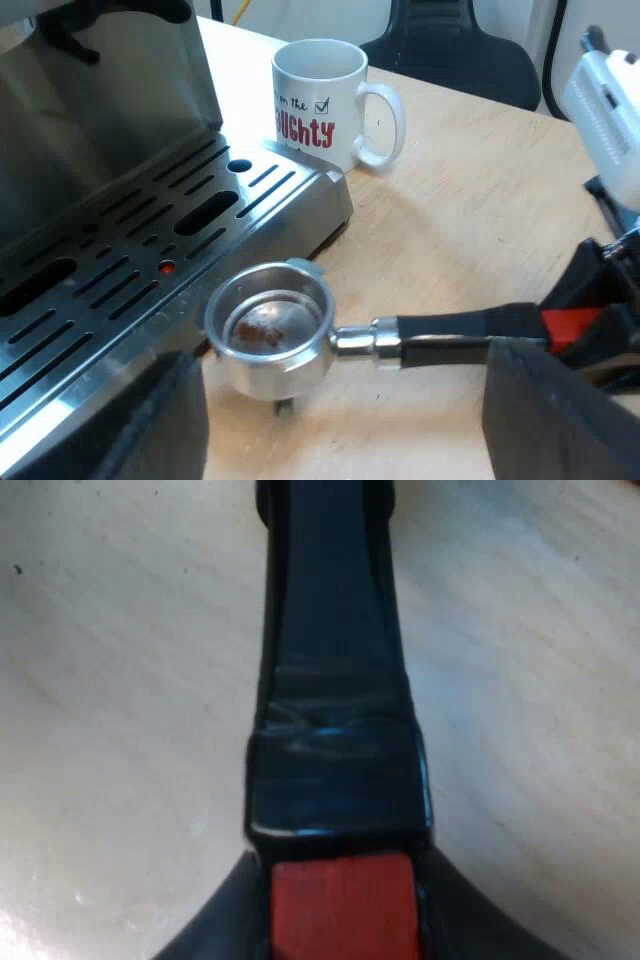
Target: Grind coffee beans and then tamp
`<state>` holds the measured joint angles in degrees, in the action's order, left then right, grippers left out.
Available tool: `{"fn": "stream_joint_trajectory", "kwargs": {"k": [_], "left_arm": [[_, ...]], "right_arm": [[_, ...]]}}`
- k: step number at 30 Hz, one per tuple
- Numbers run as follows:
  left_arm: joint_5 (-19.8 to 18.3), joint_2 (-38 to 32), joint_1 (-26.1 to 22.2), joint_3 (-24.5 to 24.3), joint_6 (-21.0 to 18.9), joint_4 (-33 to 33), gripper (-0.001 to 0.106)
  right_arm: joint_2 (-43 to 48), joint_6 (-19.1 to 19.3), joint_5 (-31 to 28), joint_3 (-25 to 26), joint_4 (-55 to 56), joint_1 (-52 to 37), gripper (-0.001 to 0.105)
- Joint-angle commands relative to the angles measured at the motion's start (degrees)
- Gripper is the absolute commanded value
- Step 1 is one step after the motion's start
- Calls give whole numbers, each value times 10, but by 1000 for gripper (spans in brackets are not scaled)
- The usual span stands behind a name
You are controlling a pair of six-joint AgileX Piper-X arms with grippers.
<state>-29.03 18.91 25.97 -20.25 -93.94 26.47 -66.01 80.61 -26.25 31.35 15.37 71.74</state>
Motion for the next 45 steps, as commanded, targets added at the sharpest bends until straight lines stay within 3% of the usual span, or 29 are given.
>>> {"fn": "stream_joint_trajectory", "kwargs": {"k": [1,17,20,25,28,32,45], "left_arm": [[-4,0,2,-1,-1,-6,60],[-4,0,2,-1,-1,-6,60],[-4,0,2,-1,-1,-6,60],[-4,0,2,-1,-1,-6,60],[-4,0,2,-1,-1,-6,60],[-4,0,2,-1,-1,-6,60],[-4,0,2,-1,-1,-6,60]], "right_arm": [[-18,19,25,-8,-62,-17,0],[-90,3,34,-11,-121,-22,1],[-90,1,34,-11,-121,-22,18],[-90,0,34,-11,-105,-22,73],[-90,0,34,-11,-80,-22,82],[-82,-24,34,-11,-47,-22,82],[35,-25,60,18,101,-22,82]]}}
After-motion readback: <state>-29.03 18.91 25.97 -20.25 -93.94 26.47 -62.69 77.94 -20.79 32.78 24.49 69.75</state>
